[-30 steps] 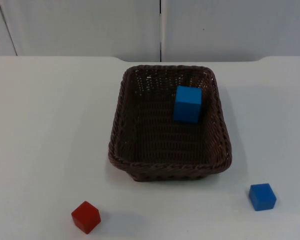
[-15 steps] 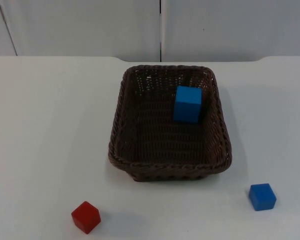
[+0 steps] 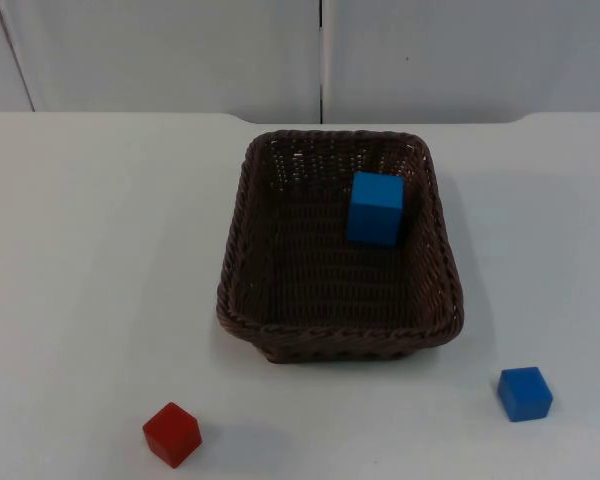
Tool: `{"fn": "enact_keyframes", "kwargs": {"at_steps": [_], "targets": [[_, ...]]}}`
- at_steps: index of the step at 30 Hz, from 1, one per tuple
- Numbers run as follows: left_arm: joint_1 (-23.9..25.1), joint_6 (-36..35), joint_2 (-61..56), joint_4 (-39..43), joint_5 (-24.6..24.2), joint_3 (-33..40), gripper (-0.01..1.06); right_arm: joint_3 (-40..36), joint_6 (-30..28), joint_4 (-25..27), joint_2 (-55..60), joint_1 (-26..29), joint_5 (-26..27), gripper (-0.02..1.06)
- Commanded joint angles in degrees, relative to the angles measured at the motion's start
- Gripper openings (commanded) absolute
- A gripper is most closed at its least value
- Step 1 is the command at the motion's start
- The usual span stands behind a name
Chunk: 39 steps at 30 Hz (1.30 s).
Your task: Pick up the basket with the left hand and place the largest block into the basket with the right hand.
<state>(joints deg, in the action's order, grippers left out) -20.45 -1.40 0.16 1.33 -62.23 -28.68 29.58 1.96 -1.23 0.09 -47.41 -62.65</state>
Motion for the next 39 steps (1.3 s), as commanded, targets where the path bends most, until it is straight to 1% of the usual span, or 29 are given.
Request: {"fn": "enact_keyframes", "kwargs": {"at_steps": [1, 39], "targets": [[-0.13, 0.23, -0.16, 0.24, 0.71, 0.23, 1.05, -0.08, -0.01, -0.23, -0.09, 0.21, 0.77, 1.05], [-0.13, 0.23, -0.16, -0.39, 0.71, 0.23, 1.05, -0.08, 0.11, 0.00, -0.09, 0.21, 0.86, 1.05]]}}
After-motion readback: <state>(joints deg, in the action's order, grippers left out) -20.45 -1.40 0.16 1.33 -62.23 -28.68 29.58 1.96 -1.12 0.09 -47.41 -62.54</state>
